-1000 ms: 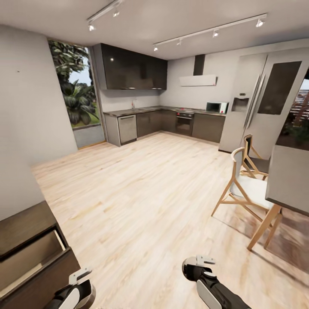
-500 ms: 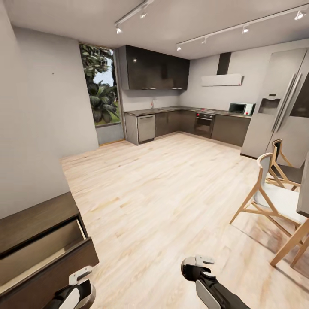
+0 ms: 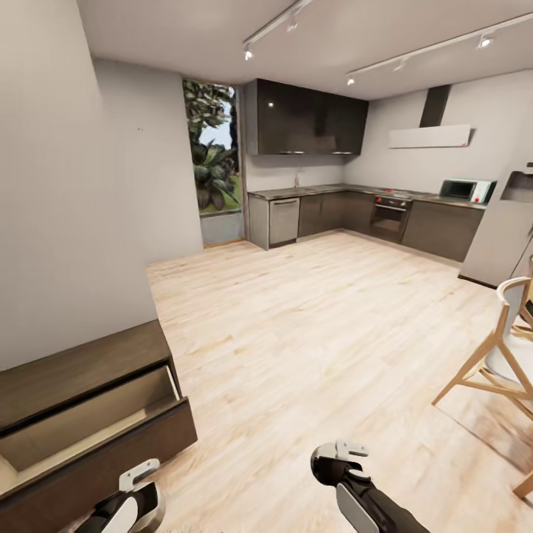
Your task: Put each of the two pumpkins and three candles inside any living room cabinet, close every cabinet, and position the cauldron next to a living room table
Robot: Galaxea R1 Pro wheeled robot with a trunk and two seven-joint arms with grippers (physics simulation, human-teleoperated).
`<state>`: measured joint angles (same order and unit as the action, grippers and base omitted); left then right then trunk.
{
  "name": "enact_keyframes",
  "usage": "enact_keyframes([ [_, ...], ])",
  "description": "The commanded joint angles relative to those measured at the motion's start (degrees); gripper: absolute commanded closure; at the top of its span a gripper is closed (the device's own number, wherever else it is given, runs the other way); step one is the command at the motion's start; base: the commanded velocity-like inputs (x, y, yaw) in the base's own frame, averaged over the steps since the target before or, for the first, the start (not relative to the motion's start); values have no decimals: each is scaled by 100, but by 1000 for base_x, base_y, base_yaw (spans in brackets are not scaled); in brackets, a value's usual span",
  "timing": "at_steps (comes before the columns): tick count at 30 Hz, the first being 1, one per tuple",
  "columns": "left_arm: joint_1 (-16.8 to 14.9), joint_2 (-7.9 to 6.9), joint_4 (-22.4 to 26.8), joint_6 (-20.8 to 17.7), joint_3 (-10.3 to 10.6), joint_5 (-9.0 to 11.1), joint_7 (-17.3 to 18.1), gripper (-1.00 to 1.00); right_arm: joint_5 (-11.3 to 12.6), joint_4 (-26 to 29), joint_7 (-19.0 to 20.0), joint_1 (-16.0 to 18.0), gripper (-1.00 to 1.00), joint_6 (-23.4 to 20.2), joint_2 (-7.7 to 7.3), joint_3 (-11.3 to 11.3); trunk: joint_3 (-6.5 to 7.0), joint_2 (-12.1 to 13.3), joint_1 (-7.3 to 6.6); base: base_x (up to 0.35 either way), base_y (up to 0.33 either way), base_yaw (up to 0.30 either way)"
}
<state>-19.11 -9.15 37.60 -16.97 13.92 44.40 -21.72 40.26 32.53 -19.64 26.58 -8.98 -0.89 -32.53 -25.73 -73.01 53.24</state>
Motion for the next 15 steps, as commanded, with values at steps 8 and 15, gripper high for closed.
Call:
enact_keyframes([
  [8,-6,-8,10,-8,41,36,-52,100,16,17,-50,5,100,-29,13,-43,-6,-4,0,0,0,289],
  [15,-5,-9,10,-8,41,34,-52,100,15,17,-49,5,100,-28,26,-43,-6,-4,0,0,0,289],
])
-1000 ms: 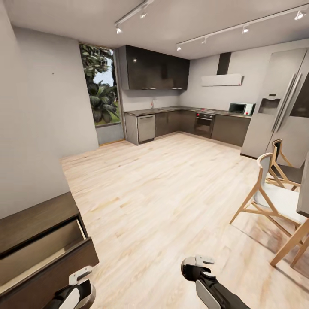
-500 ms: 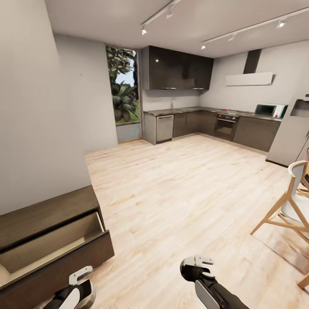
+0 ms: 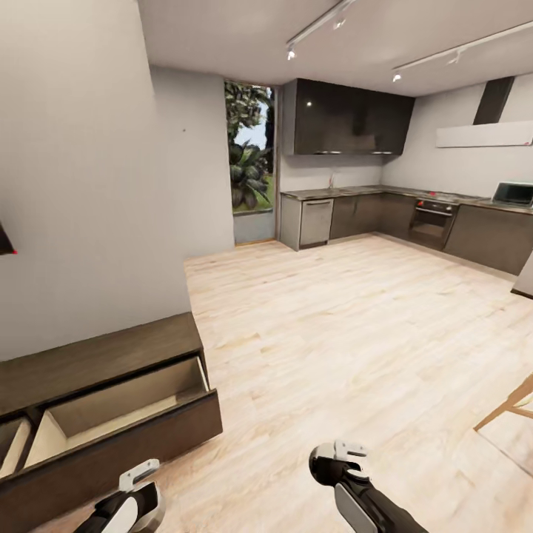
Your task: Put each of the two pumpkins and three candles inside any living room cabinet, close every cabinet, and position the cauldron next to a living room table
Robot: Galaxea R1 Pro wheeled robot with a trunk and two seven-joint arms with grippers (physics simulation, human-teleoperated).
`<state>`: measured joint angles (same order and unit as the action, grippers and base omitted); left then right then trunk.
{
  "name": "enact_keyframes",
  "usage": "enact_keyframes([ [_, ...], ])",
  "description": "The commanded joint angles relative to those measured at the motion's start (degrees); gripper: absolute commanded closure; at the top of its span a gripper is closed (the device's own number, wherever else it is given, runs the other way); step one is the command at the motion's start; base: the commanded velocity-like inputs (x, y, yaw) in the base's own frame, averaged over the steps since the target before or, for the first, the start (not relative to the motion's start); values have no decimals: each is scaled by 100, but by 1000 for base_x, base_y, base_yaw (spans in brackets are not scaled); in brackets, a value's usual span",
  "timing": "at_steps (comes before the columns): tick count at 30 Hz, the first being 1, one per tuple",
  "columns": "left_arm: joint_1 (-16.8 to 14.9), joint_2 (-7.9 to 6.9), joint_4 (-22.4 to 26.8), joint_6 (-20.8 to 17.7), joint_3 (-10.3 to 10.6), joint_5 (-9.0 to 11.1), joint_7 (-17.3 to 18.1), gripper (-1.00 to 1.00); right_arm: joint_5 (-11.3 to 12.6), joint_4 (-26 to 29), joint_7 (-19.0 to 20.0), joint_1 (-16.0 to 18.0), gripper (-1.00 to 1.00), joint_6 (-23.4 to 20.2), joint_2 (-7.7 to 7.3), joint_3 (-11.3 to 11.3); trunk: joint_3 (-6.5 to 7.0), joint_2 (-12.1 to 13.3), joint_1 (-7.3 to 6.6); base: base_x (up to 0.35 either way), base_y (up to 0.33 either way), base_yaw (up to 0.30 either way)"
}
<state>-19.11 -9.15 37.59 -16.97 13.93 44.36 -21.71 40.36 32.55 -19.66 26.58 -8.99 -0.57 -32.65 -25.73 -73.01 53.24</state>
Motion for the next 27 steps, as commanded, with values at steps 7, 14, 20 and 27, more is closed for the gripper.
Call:
enact_keyframes([
  [7,-5,-15,11,-8,40,38,-52,100,4,15,-46,5,100,-24,4,-31,-6,-4,0,0,0,289],
  [14,-6,-16,11,-8,32,40,-52,100,-2,15,-46,5,100,-24,4,-31,-6,-4,0,0,70,289],
  [20,-6,-17,11,-8,31,38,-52,100,-1,15,-46,5,100,-25,11,-33,-6,-4,0,0,106,289],
  [27,-7,-17,11,-8,32,39,-52,100,12,10,-93,5,100,-20,35,-377,-6,-4,0,0,30,289],
])
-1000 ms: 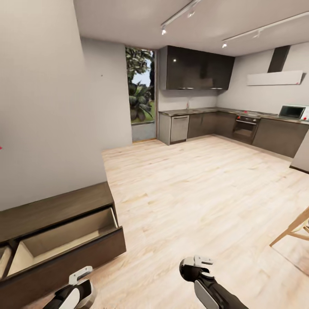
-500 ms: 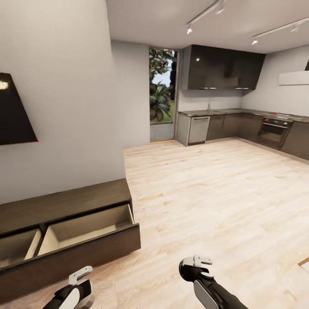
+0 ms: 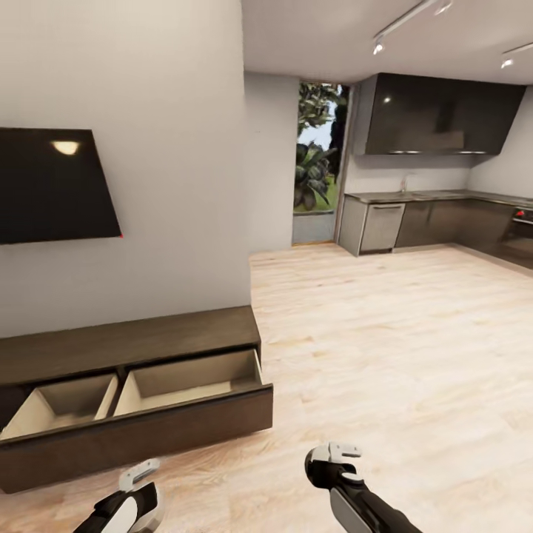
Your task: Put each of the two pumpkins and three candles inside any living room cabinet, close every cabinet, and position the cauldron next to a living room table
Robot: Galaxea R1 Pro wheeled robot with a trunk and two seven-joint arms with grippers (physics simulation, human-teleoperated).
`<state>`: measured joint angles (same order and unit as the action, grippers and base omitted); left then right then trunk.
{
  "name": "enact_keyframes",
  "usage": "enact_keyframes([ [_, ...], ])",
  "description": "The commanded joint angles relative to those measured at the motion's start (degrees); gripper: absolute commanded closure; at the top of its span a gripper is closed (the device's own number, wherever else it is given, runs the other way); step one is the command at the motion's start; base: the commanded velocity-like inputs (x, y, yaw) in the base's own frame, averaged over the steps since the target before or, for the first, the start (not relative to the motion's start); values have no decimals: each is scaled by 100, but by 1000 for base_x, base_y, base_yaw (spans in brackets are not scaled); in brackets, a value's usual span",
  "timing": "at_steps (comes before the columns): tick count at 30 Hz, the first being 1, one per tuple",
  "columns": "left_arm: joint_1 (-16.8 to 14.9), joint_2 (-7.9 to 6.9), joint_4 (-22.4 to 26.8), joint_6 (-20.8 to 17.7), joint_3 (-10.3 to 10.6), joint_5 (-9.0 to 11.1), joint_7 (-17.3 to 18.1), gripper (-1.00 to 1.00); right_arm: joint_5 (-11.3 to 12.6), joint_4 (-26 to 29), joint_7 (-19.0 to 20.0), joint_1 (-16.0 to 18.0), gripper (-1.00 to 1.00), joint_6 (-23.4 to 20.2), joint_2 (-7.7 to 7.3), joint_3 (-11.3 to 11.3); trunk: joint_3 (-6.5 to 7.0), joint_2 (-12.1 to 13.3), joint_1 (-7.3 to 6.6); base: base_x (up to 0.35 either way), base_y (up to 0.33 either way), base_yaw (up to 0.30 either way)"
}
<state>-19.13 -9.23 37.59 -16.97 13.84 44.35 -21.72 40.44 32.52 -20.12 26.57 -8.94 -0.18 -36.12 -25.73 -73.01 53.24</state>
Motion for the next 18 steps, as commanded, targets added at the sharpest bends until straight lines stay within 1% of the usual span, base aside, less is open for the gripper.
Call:
enact_keyframes([
  [1,-4,-9,11,-8,40,40,-51,100,5,11,-50,6,100,-23,0,-51,-6,-4,0,0,111,289],
  [6,-3,-9,11,-8,43,40,-51,100,2,9,-53,6,100,-20,9,-85,-6,-4,0,0,62,289],
  [18,-3,-9,71,-8,40,39,-47,100,-9,8,-30,6,100,-5,9,-89,-6,-4,0,0,3,289],
])
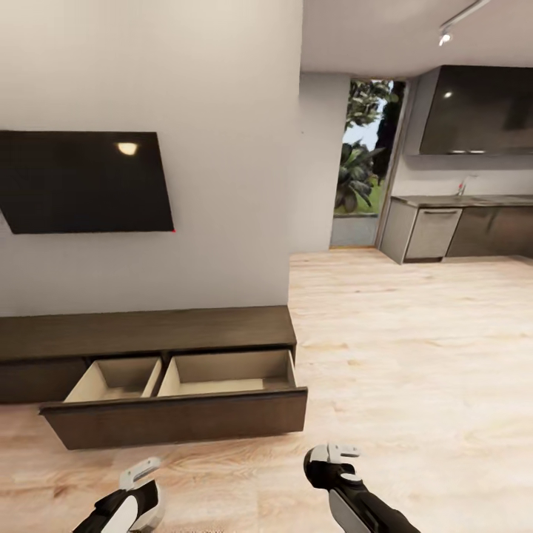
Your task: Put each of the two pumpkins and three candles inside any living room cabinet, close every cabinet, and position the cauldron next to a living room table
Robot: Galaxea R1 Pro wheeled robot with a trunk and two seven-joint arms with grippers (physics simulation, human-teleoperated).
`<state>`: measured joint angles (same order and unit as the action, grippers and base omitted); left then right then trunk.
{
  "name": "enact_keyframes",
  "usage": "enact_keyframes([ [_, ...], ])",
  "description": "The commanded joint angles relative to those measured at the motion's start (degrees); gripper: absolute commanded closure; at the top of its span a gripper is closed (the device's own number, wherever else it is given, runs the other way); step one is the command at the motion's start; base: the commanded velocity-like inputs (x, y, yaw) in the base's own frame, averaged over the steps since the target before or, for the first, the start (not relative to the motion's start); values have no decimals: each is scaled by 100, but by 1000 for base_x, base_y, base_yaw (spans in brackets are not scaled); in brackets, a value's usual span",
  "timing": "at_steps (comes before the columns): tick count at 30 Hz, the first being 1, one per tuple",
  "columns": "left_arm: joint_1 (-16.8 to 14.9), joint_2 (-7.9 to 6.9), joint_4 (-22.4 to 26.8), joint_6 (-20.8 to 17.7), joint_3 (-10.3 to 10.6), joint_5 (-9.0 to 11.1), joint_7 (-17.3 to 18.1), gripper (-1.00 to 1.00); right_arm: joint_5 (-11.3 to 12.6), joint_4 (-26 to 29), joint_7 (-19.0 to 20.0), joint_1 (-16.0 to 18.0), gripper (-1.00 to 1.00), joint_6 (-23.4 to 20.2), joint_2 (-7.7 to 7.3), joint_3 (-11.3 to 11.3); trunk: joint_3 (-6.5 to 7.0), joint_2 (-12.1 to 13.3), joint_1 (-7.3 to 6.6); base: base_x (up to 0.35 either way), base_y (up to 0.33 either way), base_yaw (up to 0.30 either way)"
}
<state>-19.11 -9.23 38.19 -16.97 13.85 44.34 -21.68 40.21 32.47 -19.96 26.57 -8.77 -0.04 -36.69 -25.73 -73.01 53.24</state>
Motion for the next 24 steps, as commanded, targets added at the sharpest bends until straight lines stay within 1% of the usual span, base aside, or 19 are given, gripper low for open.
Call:
enact_keyframes([
  [1,-5,-9,13,-8,39,40,-52,100,14,13,-42,6,100,-22,-5,-32,12,36,-22,0,0,289],
  [14,-5,-9,0,-17,46,48,-47,100,12,13,-11,6,100,-22,-11,-32,245,557,-307,0,0,287],
  [17,-5,-10,-9,-20,47,48,-47,100,18,13,-9,6,100,-27,-10,-33,299,677,-373,0,0,124],
  [24,-5,-9,-5,-35,56,48,-41,100,33,23,-17,6,100,-24,-15,-28,425,958,-527,0,0,16],
])
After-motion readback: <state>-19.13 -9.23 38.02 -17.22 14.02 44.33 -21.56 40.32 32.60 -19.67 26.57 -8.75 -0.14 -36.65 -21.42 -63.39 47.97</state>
